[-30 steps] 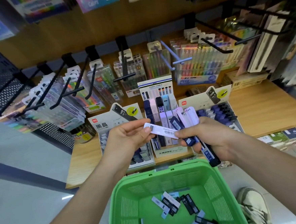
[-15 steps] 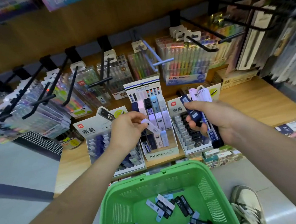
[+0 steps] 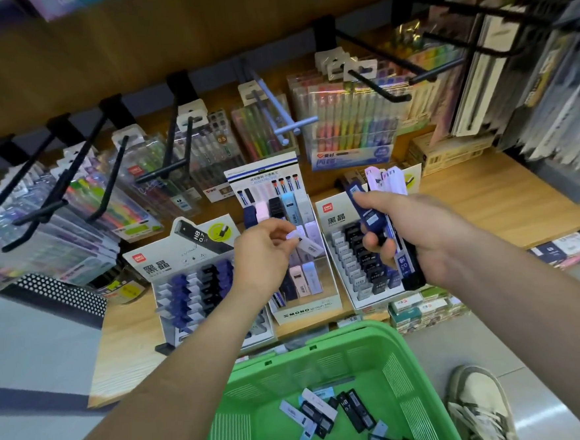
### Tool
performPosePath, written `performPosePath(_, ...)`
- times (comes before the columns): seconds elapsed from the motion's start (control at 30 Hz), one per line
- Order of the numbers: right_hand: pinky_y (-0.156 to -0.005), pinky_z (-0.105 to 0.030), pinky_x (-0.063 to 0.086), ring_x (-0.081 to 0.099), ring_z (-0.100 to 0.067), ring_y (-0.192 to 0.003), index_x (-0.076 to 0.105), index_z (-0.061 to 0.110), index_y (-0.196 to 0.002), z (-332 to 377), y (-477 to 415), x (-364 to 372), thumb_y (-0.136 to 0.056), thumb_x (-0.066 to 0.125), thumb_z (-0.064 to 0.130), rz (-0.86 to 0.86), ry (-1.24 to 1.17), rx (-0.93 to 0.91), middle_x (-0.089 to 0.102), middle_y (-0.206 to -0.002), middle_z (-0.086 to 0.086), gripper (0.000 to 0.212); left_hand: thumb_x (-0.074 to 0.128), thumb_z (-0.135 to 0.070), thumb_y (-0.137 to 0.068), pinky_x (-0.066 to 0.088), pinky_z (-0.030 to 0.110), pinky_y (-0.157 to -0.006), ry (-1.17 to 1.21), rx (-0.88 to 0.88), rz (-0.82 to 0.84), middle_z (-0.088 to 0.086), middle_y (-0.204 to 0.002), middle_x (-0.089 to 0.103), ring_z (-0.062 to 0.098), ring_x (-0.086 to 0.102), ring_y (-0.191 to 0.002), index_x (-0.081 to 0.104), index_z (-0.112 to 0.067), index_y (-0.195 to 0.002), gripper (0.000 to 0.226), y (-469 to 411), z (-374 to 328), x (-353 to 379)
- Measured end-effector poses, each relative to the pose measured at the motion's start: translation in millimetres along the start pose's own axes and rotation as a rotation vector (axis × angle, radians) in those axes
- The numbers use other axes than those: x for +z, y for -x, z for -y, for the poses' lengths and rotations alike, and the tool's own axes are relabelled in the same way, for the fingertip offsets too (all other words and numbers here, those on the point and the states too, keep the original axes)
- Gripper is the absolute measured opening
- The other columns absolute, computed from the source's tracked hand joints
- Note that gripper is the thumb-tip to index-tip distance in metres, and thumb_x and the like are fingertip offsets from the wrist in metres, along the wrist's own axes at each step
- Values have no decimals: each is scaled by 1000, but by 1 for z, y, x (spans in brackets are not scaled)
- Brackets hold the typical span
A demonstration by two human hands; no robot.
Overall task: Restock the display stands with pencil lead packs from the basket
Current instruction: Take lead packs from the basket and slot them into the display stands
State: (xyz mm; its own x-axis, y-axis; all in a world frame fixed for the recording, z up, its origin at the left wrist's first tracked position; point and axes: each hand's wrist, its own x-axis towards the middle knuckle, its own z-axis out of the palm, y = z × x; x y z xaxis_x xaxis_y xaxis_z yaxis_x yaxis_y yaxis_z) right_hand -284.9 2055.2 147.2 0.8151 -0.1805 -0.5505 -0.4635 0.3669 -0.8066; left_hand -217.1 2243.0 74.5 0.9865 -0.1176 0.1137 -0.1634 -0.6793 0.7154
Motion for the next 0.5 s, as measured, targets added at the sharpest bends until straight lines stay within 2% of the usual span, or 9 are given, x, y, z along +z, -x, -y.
performPosePath(0.13, -31, -15, 30, 49, -12, -39, 63, 10, -93, 0, 0, 1, -88, 71, 24, 3, 1, -14, 57, -57, -3, 17, 71, -15, -85, 52, 18, -72, -104, 46, 38, -10, -80, 64, 6, 61, -74, 71, -19, -96, 13, 2, -1, 10)
performPosePath(0.27, -31, -16, 31, 48, -12, -40, 63, 10, -94, 0, 1, 0, -89, 71, 25, 4, 9, -28, 57, -56, -3, 18, 73, -13, -83, 51, 14, -65, -120, 56, 47, -12, -75, 62, 1, 58, -70, 64, -25, -86, 15, 4, 2, 15)
performPosePath(0.4, -31, -16, 31, 49, -11, -40, 65, 6, -106, -1, 2, -1, -89, 71, 25, 3, 19, -32, 58, -57, -3, 26, 72, -9, -84, 54, 23, -78, -43, 24, 48, -9, -83, 66, 10, 64, -78, 74, -13, -96, 13, 4, 4, 15)
performPosePath(0.5, -31, -17, 31, 49, -11, -41, 64, 5, -110, -2, 1, 0, -88, 71, 24, 6, 33, -41, 58, -65, -5, 30, 70, -11, -85, 49, 16, -83, 9, 28, -35, -9, -94, 69, 7, 64, -86, 75, -15, -101, 17, 1, 6, 4)
